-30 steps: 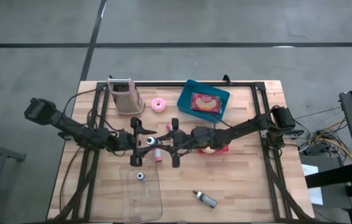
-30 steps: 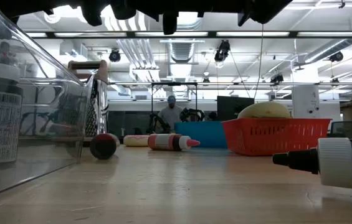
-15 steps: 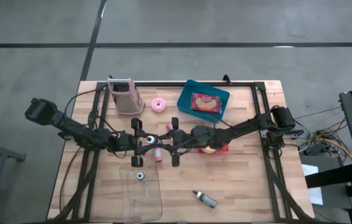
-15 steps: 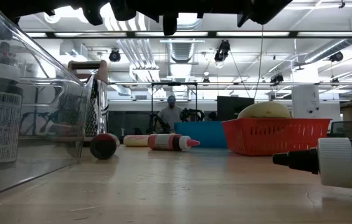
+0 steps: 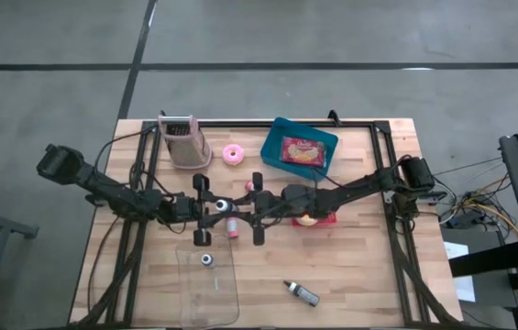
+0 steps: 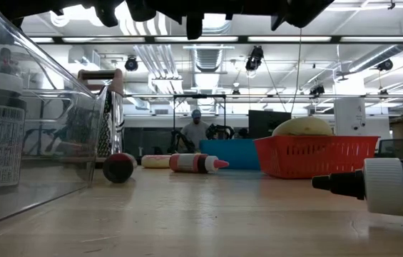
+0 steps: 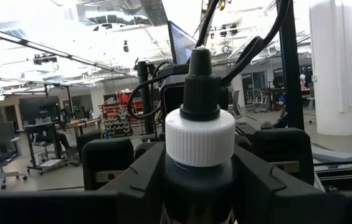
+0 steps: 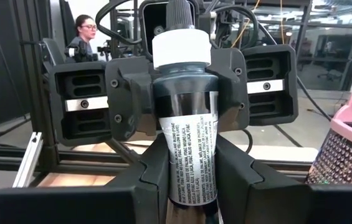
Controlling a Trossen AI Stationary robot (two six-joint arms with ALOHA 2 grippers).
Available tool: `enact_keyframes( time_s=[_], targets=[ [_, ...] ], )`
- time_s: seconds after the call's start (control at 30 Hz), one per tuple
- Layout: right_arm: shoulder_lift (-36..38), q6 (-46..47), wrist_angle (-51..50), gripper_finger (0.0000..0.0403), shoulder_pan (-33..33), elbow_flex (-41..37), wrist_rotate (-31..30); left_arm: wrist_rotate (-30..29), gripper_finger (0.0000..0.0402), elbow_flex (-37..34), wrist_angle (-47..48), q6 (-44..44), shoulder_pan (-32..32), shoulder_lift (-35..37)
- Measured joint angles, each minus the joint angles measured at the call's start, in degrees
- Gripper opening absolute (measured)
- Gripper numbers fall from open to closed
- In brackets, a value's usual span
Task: Pick & Place Food Item
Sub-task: Put the top black food coloring bottle into the transparent bin
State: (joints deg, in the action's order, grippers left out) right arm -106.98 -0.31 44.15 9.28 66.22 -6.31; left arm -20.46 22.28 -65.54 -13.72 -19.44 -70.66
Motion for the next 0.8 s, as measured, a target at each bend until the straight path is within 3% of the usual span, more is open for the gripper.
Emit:
enact_keyframes(
  time_s=[0.07,0.27,0.4,0.57,0.8],
  targets=[
    [0.0,1.0,-0.2,0.0104,0.0,0.0,0.1,0.0,0.0136,0.0,0.0,0.0,0.0,0.0],
    [0.1,4.5,-1.9,0.0226,-0.1,0.0,0.7,0.8,0.0136,0.0,0.1,-0.2,0.0,0.0],
    [0.1,3.6,-5.0,0.0279,-0.1,0.0,0.8,1.0,0.0136,0.0,-0.1,-0.4,0.1,0.1],
    [0.1,1.9,-8.0,0.0298,1.0,0.0,0.3,1.5,0.0136,0.0,0.0,-0.8,0.0,0.1],
    [1.0,0.1,-8.1,0.0283,4.0,-2.3,-2.1,2.1,0.0134,-0.1,6.1,-0.7,-1.3,2.4]
  ],
)
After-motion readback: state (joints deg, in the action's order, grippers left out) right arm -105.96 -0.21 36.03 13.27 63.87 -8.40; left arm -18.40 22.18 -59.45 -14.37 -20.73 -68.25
